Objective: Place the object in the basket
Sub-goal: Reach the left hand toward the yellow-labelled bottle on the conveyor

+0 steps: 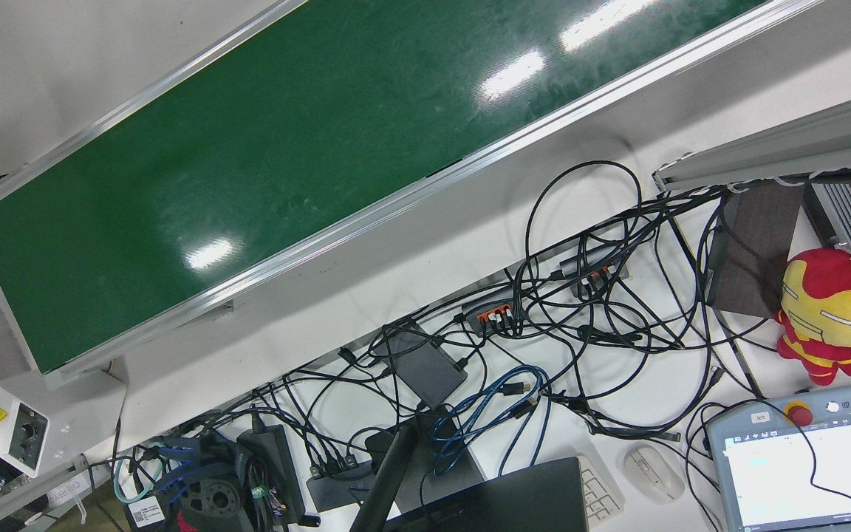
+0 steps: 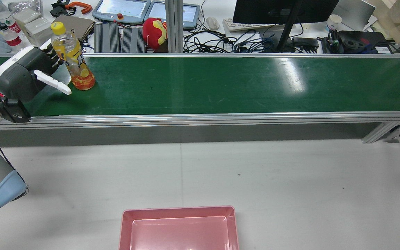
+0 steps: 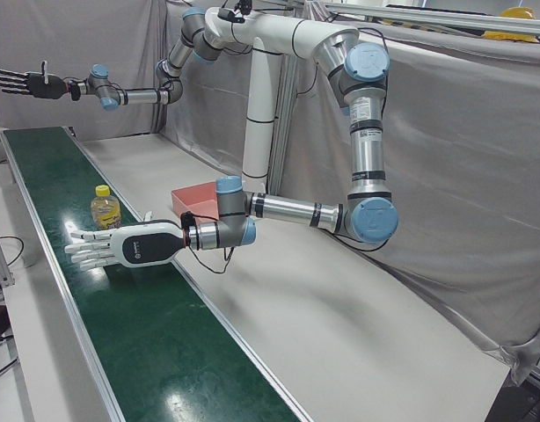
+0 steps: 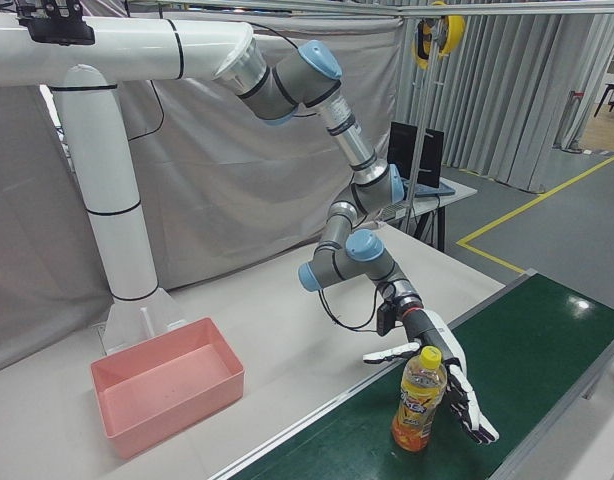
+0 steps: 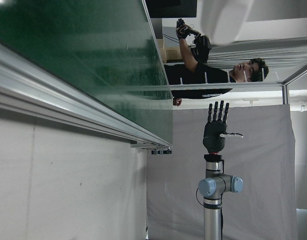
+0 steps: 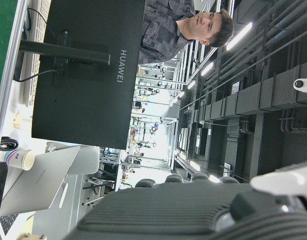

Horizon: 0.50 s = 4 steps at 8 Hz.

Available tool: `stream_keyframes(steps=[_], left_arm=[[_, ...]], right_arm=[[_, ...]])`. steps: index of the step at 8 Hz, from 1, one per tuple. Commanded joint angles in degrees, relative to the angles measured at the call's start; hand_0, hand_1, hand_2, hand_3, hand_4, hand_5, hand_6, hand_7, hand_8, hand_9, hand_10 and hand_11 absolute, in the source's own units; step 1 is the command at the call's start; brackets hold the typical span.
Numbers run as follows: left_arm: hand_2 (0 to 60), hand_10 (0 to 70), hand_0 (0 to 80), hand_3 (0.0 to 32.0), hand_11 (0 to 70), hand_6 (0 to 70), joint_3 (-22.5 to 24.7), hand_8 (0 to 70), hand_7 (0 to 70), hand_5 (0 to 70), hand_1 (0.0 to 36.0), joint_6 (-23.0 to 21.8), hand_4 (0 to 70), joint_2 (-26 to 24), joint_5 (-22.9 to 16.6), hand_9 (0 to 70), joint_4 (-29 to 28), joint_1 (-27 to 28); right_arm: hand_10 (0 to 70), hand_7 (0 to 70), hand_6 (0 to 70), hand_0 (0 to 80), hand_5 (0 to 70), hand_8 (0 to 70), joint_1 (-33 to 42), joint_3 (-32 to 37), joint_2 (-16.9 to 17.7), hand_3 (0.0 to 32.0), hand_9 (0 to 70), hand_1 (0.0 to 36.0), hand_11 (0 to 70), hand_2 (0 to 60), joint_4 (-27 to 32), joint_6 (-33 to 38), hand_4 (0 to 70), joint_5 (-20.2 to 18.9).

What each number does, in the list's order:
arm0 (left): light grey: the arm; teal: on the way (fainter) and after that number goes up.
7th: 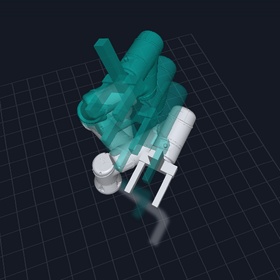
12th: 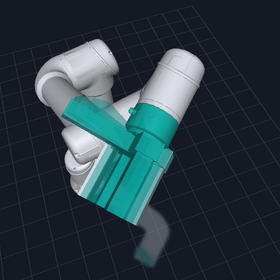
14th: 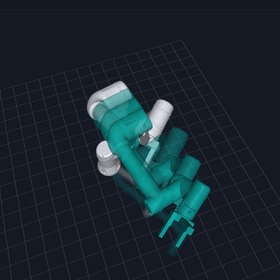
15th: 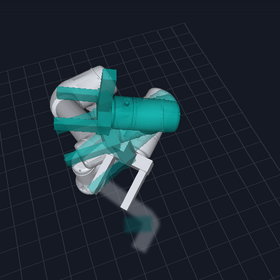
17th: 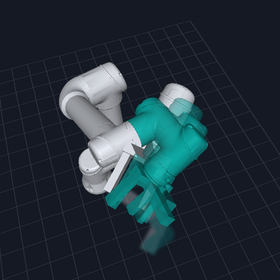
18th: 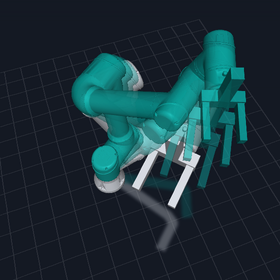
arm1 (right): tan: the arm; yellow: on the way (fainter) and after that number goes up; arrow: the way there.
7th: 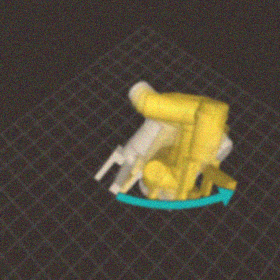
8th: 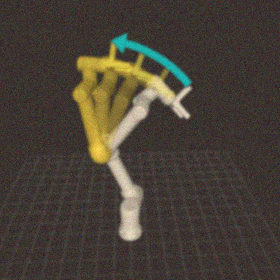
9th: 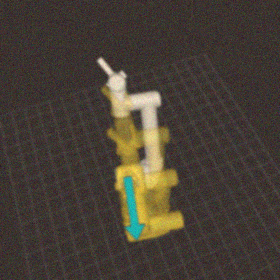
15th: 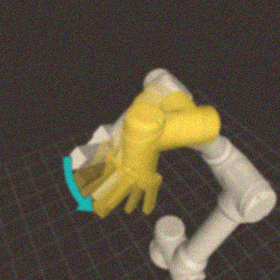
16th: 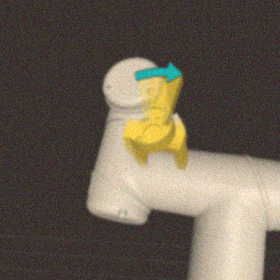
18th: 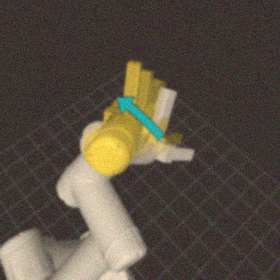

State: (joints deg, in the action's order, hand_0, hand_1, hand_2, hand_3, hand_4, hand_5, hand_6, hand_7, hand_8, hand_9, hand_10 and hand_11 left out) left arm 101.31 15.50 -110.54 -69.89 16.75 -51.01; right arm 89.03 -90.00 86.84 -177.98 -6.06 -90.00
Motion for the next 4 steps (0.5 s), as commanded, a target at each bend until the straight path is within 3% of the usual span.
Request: stream_keyframes(steps=[1, 4], left_arm=[[0.0, 0.0, 80.0, 0.0, 0.0, 0.0, -1.1, 0.9, 0.0, 19.4, 10.0, -0.5, 3.1, -3.4, 0.2, 0.3, -0.7, -0.1], [0.0, 0.0, 80.0, 0.0, 0.0, 0.0, -4.4, 1.2, 0.0, 21.2, 10.7, -4.1, 3.3, -6.5, 0.3, 0.9, -3.3, 0.0]], right_arm=[[0.0, 0.0, 0.0, 0.0, 0.0, 0.0, 0.0, 0.0, 0.0, 0.0, 0.0, 0.0, 0.0, 0.0, 0.1, 0.0, 0.0, 0.0], [0.0, 0.0, 0.0, 0.0, 0.0, 0.0, 0.0, 0.0, 0.0, 0.0, 0.0, 0.0, 0.0, 0.0, 0.0, 0.0, 0.0, -0.1]])
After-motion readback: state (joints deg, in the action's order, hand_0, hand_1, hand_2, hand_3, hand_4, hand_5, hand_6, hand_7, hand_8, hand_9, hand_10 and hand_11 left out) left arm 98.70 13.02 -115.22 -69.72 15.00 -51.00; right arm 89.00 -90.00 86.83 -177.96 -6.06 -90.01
